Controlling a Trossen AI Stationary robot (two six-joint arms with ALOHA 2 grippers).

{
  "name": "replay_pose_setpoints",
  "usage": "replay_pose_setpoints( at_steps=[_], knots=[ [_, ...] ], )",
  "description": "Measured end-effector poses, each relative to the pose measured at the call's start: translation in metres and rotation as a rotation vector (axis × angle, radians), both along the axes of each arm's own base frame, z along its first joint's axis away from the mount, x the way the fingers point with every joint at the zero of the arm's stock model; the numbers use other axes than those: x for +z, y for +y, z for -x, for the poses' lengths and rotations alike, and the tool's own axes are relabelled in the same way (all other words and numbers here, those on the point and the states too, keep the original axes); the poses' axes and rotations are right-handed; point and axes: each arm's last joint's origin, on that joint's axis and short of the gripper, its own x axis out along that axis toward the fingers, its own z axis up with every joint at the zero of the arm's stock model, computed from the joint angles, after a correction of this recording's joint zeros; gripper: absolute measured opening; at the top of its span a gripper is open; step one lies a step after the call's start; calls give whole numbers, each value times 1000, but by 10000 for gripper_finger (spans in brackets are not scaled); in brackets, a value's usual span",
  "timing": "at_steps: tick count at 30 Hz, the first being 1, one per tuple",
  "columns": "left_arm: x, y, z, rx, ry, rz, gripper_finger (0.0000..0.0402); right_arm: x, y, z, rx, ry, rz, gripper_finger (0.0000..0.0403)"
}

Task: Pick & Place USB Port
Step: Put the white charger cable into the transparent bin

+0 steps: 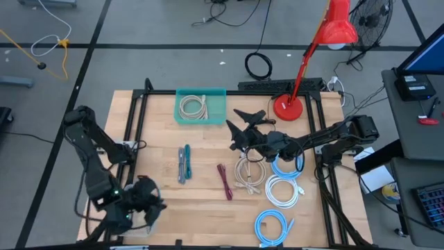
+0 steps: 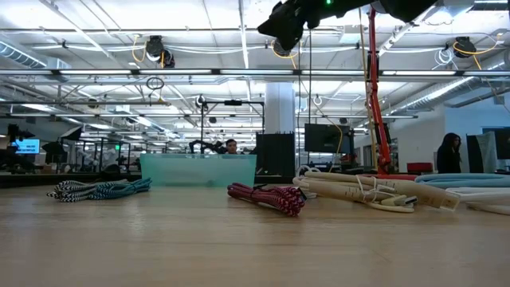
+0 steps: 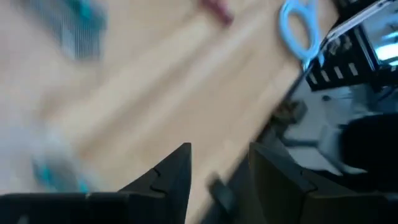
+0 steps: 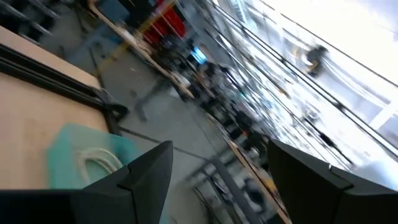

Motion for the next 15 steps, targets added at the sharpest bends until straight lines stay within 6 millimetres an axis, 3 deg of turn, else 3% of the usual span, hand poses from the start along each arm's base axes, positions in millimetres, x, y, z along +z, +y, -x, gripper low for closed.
replay_pose_setpoints(
  at_steps=[7,15],
  knots=[
    [2,33,-32,-53,-80,-443,163,11,-2,9,-171,-79,-46,251],
    [3,72,-61,-52,-3,-770,163,16,25,39,-50,-74,-131,251]
  ],
)
